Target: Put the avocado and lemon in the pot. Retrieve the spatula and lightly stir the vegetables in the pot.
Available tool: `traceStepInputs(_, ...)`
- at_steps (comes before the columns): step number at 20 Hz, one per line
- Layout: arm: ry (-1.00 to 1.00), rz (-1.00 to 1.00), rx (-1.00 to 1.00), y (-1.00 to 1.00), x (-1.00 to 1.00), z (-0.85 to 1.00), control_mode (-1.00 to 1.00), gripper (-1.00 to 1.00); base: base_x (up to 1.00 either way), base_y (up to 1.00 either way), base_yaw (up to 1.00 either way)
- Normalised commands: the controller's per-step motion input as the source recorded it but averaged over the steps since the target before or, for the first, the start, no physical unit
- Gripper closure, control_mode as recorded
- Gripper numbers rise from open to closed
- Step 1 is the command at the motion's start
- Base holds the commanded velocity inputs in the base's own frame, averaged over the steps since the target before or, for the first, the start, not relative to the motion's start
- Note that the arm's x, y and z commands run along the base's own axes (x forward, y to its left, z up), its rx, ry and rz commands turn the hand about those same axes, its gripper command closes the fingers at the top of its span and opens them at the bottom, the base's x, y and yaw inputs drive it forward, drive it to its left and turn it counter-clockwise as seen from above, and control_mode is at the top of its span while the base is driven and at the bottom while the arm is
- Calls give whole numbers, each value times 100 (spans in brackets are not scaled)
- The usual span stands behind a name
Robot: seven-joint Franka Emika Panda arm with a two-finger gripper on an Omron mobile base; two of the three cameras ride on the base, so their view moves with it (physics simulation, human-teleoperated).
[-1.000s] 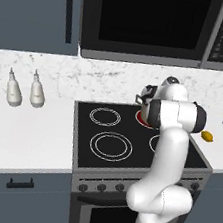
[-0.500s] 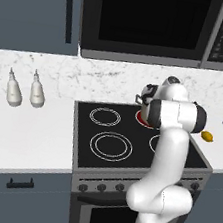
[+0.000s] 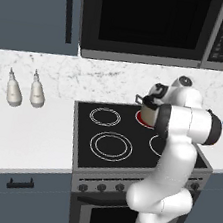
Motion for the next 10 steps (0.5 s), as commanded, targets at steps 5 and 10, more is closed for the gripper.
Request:
traceStepInputs(5,1,-1,0,-55,-91,13,-100,-100,0,0,0)
traceStepInputs(10,3,0,0,-95,-32,0,-100,-100,0,0,0)
